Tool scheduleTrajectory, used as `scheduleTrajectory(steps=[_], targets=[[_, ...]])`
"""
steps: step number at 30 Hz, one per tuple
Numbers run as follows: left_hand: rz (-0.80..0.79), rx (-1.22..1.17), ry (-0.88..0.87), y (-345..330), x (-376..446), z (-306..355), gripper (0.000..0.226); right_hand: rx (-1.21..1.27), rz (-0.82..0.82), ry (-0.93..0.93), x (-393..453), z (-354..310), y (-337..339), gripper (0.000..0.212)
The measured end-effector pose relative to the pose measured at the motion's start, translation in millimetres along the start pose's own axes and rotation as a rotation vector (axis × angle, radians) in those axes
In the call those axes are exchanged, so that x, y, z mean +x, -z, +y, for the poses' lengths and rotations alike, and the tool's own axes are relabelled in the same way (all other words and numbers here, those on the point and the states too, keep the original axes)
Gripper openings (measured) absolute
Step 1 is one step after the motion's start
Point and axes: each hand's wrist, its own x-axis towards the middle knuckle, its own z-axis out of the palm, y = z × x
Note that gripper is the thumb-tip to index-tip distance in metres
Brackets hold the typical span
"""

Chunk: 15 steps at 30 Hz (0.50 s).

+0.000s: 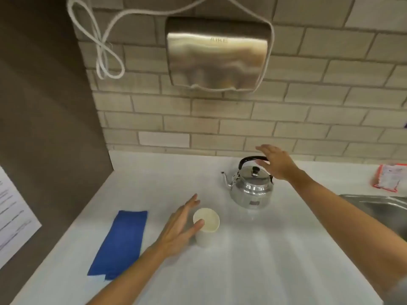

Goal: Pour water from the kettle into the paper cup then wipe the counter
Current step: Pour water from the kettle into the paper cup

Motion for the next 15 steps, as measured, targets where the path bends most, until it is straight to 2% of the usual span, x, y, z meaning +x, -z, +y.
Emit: scheduleTrajectory(steps=[1, 7, 11, 15], targets=[[-0.009, -0.073, 0.033, -4, -4, 1, 0.084, 0.048, -0.021, -0.025, 2, 3, -3, 0.05], [-0.02, -0.1, 0.151, -26, -13, -11, 0.106, 0.268, -0.022, -0.123, 5, 2, -10, 0.019], [0.029, -0.237, 0.201, -43, -13, -16, 0.109, 0.322, -0.016, -0.152, 4, 1, -8, 0.013], [0.07, -0.177, 0.222, -50, -11, -19, 0.108, 0.348, -0.018, -0.12, -8, 1, 1, 0.011]])
